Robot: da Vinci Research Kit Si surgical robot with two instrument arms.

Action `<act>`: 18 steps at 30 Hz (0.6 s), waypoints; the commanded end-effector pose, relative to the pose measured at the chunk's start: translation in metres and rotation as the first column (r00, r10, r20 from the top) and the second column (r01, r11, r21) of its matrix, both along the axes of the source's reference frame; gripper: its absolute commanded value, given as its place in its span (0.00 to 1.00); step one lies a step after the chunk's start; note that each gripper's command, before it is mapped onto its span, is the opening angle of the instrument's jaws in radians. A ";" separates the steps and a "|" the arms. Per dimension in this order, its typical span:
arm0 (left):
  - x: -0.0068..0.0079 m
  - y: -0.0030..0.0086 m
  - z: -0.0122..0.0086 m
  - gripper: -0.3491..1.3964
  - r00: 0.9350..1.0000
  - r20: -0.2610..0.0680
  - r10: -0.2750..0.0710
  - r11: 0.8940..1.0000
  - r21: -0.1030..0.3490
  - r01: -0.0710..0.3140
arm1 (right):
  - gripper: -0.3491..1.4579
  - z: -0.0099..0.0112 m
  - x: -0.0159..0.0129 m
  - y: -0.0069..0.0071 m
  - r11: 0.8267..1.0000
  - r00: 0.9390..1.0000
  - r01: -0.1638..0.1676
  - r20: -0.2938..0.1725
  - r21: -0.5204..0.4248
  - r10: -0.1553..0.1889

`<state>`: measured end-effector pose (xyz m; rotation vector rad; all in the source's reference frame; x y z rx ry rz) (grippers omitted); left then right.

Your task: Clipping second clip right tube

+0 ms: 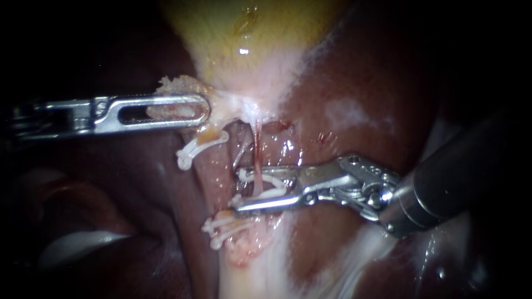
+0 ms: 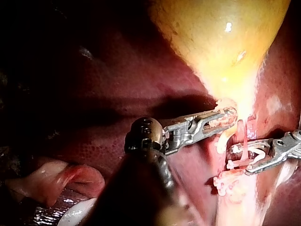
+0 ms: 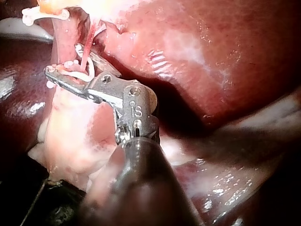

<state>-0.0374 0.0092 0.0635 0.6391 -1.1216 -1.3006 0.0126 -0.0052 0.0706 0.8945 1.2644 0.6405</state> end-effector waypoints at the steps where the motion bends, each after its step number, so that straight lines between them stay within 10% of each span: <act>1: 0.0000 0.0000 0.0000 0.00 1.000 0.000 0.000 1.000 0.000 0.000 | 0.46 0.0000 0.0000 0.0000 1.000 1.000 0.000 0.000 0.000 0.000; 18: 0.0001 0.0000 0.0000 0.00 1.000 0.000 0.000 1.000 0.000 0.000 | 0.47 -0.0025 0.0003 -0.0013 0.999 0.996 0.022 -0.090 0.049 -0.017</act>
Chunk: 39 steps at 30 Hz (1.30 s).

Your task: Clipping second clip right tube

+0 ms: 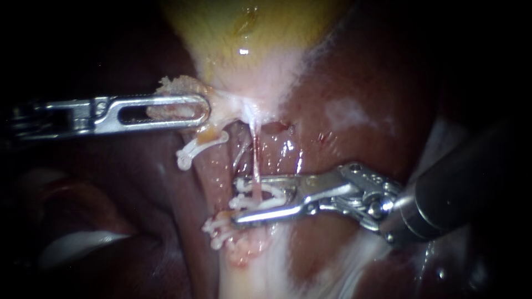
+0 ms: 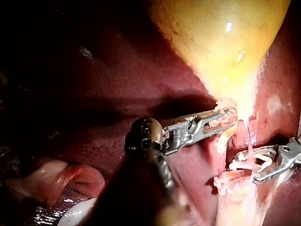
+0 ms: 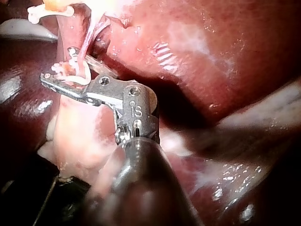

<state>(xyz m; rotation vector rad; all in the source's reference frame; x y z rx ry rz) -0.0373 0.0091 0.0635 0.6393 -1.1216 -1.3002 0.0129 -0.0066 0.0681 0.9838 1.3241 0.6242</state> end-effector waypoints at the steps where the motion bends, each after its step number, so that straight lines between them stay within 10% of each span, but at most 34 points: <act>1: 0.0000 0.0000 0.0000 0.00 1.000 0.000 0.000 1.000 0.000 0.000 | 0.47 -0.0002 0.0000 0.0000 1.000 1.000 0.002 -0.008 0.003 -0.002; 22: 0.0000 0.0000 0.0000 0.00 1.000 0.000 0.000 1.000 0.000 0.000 | 0.44 -0.0010 0.0001 0.0002 1.000 0.999 0.009 -0.032 0.015 -0.008; 33: 0.0000 0.0000 0.0000 0.00 1.000 0.000 0.000 1.000 0.000 0.000 | 0.00 -0.0004 -0.0005 0.0007 0.999 0.999 0.014 -0.030 0.038 -0.012; 39: 0.0000 0.0000 0.0000 0.00 1.000 0.000 0.000 1.000 0.000 0.000 | 0.00 -0.0002 -0.0010 0.0008 0.998 1.000 0.007 0.015 0.058 -0.008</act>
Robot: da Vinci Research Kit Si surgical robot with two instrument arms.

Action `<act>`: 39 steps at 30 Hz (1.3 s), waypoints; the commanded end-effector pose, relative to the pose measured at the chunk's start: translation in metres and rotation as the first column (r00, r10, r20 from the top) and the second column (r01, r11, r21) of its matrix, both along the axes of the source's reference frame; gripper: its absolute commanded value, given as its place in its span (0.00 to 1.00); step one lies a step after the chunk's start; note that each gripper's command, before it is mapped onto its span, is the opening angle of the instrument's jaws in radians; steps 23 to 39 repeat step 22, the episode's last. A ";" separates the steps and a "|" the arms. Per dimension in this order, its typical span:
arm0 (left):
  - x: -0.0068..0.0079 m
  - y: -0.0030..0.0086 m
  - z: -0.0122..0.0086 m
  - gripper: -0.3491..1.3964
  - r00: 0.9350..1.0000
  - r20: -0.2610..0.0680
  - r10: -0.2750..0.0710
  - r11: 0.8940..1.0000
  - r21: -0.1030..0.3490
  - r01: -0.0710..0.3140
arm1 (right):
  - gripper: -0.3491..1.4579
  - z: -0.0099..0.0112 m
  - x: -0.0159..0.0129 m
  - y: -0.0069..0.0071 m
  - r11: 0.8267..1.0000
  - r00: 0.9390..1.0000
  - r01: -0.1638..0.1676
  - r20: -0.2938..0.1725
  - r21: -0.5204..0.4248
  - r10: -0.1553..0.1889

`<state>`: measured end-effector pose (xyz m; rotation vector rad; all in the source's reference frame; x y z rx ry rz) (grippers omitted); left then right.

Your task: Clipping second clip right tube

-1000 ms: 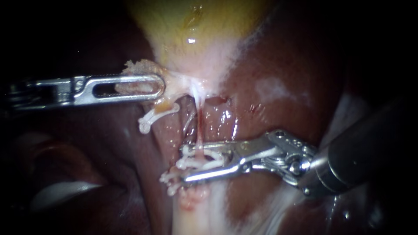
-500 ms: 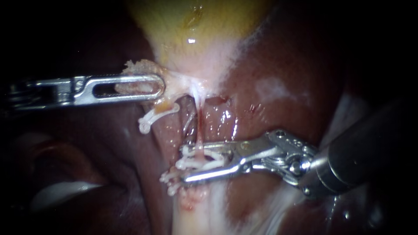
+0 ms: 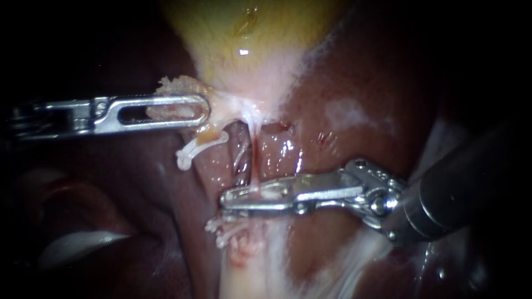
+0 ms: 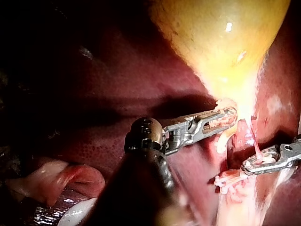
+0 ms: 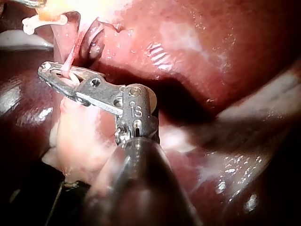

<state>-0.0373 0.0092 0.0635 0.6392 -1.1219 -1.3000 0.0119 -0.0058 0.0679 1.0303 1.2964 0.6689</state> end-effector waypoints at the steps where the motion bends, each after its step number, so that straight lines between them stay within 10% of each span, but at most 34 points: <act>1: 0.0000 0.0000 0.0000 0.00 1.000 0.000 0.000 1.000 0.000 0.000 | 0.00 0.0000 -0.0001 0.0000 1.000 1.000 0.010 0.010 -0.004 -0.010; 39: 0.0000 0.0000 0.0000 0.00 1.000 0.000 0.000 1.000 0.000 0.000 | 0.00 0.0000 -0.0002 0.0001 1.000 1.000 0.012 0.012 -0.005 -0.012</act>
